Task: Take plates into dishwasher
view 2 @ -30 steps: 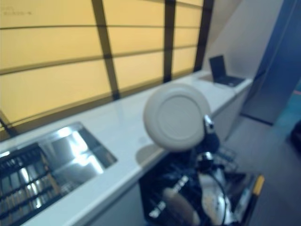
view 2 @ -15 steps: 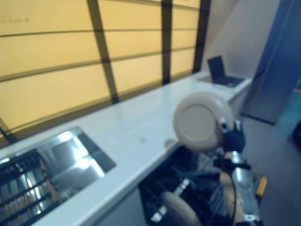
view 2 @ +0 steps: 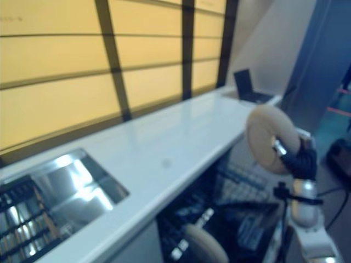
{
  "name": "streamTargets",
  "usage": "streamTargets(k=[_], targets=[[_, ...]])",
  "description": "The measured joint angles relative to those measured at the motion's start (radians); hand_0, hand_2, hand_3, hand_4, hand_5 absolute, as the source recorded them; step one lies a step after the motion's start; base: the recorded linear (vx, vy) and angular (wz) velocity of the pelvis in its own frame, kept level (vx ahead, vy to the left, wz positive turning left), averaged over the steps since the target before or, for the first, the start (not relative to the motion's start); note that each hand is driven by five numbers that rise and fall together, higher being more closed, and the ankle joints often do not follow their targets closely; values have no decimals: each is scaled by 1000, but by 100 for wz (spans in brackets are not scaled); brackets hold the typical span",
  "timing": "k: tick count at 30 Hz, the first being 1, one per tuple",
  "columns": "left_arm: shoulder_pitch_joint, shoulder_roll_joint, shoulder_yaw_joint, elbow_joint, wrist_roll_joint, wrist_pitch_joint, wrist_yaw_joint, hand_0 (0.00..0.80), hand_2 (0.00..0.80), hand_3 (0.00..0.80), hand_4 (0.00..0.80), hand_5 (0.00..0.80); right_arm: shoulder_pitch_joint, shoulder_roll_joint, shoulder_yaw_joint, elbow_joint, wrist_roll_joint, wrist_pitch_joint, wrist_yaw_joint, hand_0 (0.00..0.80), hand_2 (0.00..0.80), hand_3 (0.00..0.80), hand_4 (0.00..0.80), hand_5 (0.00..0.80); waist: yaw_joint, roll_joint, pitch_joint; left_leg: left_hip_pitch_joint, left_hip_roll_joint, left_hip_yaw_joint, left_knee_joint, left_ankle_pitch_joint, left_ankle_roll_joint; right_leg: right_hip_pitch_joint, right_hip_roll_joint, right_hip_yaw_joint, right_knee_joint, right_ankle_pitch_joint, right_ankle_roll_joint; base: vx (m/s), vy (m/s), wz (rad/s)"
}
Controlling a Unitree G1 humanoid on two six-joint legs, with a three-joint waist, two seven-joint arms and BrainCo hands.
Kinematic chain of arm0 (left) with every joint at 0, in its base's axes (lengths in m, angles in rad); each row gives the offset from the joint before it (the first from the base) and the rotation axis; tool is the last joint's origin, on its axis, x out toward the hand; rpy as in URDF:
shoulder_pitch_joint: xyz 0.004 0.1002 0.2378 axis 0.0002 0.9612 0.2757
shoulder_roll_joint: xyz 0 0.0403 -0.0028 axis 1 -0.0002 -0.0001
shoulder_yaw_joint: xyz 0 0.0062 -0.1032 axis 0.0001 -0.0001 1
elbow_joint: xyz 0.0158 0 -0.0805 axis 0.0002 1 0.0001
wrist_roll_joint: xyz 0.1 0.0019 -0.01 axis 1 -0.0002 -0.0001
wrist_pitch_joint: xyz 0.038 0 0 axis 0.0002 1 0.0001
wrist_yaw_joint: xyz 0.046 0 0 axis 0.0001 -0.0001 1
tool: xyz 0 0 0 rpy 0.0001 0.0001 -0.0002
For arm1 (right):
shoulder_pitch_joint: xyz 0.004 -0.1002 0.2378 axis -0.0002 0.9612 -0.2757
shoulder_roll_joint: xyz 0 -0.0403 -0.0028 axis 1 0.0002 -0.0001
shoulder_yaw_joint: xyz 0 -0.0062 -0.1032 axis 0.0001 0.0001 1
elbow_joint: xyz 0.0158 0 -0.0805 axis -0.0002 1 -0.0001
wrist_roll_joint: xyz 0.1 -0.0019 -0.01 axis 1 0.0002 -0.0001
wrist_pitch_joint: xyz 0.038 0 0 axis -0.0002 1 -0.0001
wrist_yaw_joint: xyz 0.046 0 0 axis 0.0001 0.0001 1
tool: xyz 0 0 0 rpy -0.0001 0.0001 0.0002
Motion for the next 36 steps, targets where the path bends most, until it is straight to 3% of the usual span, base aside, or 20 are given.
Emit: streamTargets(k=[5, 12, 26, 36], targets=[[3, 0, 12, -2, 1, 6, 0, 0, 0, 0, 0, 0, 32, -47, 2, 1, -155, 63, 11, 800, 800, 800, 800, 800, 0, -9, 6, -1, 0, 2, 0, -2, 3, -1, 1, 2, 0, 0, 0, 0, 0, 0], [9, 2, 20, -23, 41, 7, -2, 0, 0, 0, 0, 0, 49, -68, 46, 23, -263, 79, 80, 800, 800, 800, 800, 800, 5, -20, 16, -2, 0, 3, -2, -3, 4, -4, 0, 3, -1, 0, 0, 0, 0, 0], [11, 22, 27, -64, 87, 20, -29, 0, 0, 0, 0, 0, 41, -71, 273, 210, -539, 172, 133, 800, 800, 800, 800, 800, 37, -13, 47, -21, -3, -13, 2, -1, -1, -16, 0, -8, -1, 0, 0, 0, -3, 1], [4, 51, 26, -101, 118, 38, -50, 0, 0, 0, 0, 0, -5, -63, 370, 298, -585, 239, 146, 800, 800, 800, 800, 800, 75, -8, 87, -39, -7, -37, 10, 0, -1, -17, -3, -30, -1, -1, 0, 6, -7, 5]])
